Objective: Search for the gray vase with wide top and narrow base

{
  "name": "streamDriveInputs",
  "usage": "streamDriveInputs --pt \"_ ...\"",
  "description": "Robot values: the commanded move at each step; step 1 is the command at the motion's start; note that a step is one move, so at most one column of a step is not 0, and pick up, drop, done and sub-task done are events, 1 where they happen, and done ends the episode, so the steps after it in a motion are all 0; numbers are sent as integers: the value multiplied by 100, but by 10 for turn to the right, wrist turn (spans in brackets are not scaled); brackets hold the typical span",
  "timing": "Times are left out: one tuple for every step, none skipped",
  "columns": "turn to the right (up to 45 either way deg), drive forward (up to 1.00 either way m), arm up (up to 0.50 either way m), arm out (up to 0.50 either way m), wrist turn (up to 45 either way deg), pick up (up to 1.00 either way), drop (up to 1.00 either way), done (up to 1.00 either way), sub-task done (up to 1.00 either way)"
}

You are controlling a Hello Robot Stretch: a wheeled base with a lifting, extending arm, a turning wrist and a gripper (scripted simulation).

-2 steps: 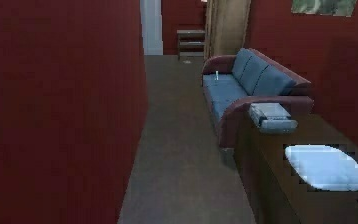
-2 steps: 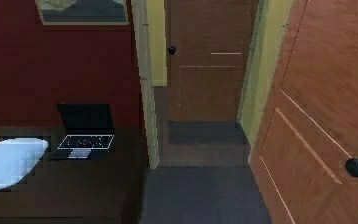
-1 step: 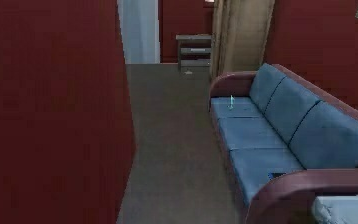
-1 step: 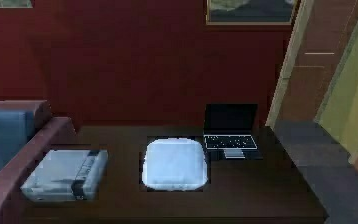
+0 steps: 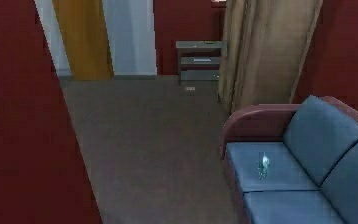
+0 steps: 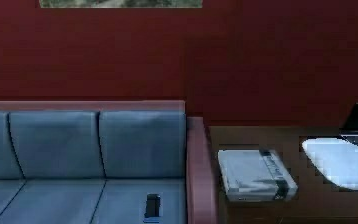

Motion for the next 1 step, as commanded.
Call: streamDriveInputs --pt "0 100 0 0 0 0 0 0 0"
